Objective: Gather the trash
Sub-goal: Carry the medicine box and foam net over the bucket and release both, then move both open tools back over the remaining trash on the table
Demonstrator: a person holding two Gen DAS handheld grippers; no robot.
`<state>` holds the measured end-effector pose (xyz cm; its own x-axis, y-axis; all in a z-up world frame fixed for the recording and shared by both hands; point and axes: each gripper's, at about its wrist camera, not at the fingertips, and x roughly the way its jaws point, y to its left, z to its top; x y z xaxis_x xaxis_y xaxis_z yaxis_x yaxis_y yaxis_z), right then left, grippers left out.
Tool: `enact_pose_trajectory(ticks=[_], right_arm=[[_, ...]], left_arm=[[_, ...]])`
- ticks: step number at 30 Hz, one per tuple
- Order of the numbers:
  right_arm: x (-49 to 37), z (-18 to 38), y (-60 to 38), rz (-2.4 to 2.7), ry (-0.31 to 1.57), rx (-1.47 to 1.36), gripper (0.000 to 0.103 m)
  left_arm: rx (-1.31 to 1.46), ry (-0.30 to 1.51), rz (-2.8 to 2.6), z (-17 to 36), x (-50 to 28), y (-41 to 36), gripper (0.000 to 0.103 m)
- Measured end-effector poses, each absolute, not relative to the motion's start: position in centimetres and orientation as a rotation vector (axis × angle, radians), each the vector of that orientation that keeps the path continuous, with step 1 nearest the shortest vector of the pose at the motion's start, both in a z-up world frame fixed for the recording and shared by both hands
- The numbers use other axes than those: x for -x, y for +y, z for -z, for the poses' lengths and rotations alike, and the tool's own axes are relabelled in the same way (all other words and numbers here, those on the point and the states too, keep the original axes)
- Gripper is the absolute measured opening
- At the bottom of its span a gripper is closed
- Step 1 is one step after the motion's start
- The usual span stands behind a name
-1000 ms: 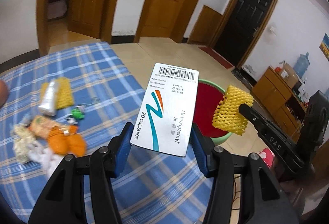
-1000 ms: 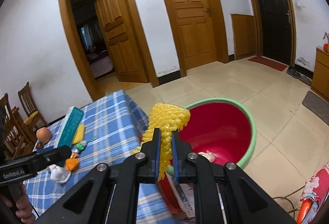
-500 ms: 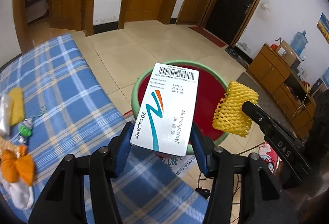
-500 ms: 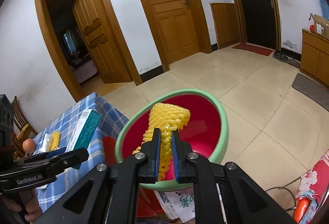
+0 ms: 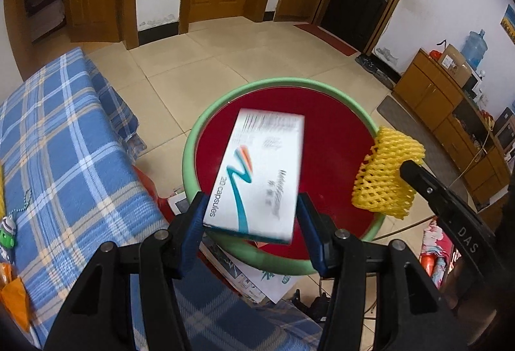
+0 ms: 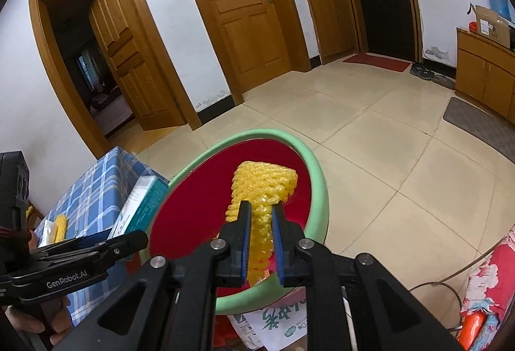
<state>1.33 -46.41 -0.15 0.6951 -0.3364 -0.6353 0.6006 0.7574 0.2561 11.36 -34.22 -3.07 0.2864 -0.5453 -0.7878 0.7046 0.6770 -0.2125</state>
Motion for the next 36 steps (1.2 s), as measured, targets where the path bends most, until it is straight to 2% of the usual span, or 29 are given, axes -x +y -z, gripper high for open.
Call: enact_pose_trajectory(ticks=[4, 18, 26, 28, 36], right_arm=[[-1.2, 0.4, -46.9, 0.556, 0.599, -0.497, 0.028], [-0.6, -0.5, -46.0, 0.537, 0.571, -0.507, 0.034], [-0.1, -1.5, -44.4, 0.501, 0.557, -0.507, 0.052], [-0.1, -1.7, -43.9, 0.499, 0.556, -0.505, 0.062], [0.5, -2.7, -41.9, 0.463, 0.541, -0.495, 0.069]], left_arm=[[-0.203, 0.946, 0.817, 2.9, -11.4, -34.1, 0.065], [-0.150, 0.927, 0.771, 1.3, -11.6, -31.9, 0.065], [-0.102, 0.902, 0.737, -0.3, -11.3, -29.2, 0.066], [-0.091, 0.894, 0.726, -0.6, -11.2, -28.4, 0.068], [-0.064, 0.841, 0.665, -2.3, -10.5, -25.0, 0.073]])
